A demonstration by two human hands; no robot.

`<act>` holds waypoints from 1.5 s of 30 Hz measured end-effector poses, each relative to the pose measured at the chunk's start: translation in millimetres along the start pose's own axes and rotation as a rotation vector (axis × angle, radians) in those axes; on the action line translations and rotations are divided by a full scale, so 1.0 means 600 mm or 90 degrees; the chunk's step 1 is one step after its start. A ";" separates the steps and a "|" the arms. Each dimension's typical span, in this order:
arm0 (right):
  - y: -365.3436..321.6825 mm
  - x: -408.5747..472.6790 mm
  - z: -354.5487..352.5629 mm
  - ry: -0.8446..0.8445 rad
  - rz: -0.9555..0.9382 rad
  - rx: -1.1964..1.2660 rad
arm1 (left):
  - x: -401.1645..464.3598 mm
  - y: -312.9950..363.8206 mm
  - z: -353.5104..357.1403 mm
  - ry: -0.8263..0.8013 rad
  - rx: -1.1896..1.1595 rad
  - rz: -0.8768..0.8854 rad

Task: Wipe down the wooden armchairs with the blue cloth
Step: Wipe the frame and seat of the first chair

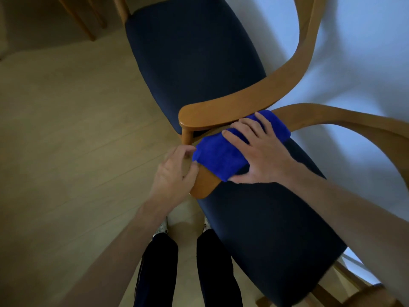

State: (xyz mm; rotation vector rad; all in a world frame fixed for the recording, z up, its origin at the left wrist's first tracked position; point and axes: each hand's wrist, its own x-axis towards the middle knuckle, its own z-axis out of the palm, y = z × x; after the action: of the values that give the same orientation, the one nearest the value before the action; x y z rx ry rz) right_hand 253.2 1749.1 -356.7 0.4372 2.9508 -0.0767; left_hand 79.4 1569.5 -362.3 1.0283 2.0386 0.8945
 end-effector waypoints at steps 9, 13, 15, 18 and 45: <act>-0.172 0.015 0.016 0.027 -0.115 0.078 | -0.063 -0.016 -0.038 -0.019 0.007 -0.061; -0.122 0.019 0.014 0.055 -0.153 0.102 | -0.052 -0.011 -0.046 -0.055 0.002 -0.045; -0.085 0.022 0.012 0.038 -0.129 0.094 | -0.035 -0.005 -0.042 -0.062 0.003 -0.040; -0.012 0.011 0.009 0.019 -0.057 0.082 | -0.010 0.006 -0.028 -0.071 0.018 -0.024; -0.047 -0.052 0.022 0.070 0.041 0.092 | 0.062 0.069 0.018 -0.110 0.041 0.014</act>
State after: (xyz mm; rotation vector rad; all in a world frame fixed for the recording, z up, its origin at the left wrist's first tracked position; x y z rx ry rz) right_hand 276.2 1712.5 -363.7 0.5741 3.0472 -0.2688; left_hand 86.9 1623.0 -344.3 1.1256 1.9242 0.7287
